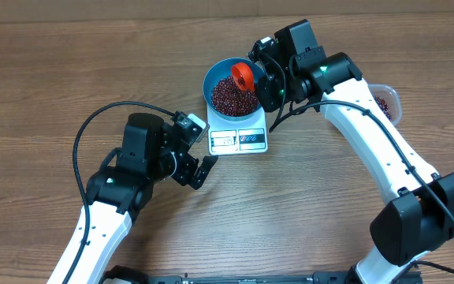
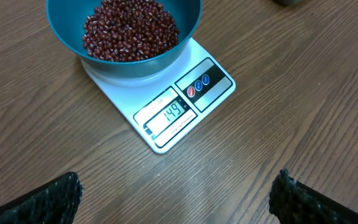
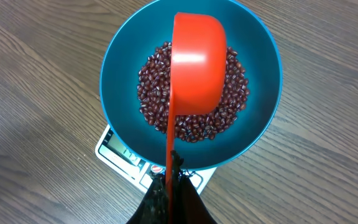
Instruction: Scoop item into bowl and weigh 150g on scale
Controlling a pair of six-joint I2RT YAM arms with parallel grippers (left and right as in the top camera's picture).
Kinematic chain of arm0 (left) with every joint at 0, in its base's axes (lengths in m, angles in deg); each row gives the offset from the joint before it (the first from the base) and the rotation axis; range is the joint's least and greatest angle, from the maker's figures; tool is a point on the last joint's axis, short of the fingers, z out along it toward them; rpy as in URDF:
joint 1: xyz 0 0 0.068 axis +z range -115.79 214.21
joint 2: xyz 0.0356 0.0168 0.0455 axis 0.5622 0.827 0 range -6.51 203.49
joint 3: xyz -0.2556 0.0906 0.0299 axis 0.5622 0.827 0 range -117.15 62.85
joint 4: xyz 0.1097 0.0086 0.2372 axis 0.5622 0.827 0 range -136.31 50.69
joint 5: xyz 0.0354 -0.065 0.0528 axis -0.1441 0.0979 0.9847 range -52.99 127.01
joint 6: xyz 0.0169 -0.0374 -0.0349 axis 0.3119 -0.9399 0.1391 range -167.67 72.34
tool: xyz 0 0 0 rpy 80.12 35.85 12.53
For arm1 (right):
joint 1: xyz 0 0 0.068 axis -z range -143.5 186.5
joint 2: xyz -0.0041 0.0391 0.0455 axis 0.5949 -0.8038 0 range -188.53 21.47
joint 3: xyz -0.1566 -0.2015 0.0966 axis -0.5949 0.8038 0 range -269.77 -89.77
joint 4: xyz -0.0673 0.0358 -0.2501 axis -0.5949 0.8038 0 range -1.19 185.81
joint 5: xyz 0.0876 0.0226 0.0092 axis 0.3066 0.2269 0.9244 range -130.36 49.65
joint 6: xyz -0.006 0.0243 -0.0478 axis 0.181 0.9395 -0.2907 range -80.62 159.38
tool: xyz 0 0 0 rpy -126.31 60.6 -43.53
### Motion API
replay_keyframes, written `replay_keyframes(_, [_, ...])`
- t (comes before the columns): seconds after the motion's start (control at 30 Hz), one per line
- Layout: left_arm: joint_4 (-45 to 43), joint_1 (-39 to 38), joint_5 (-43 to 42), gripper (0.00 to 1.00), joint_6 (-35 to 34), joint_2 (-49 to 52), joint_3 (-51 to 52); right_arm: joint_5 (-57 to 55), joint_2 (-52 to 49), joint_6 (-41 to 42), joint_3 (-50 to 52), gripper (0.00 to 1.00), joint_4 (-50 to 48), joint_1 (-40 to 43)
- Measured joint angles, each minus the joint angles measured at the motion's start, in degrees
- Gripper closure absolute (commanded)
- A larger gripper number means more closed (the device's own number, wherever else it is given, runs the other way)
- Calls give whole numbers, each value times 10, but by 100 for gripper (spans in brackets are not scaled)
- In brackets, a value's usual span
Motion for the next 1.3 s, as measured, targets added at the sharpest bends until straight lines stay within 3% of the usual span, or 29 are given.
replay_keyframes(0.63, [0,0,0,0,0,0,0,-66,0,-30,0,96,-3,-4])
replay_keyframes(1.3, [0,0,0,0,0,0,0,-24,0,-14,0,96,-3,-3])
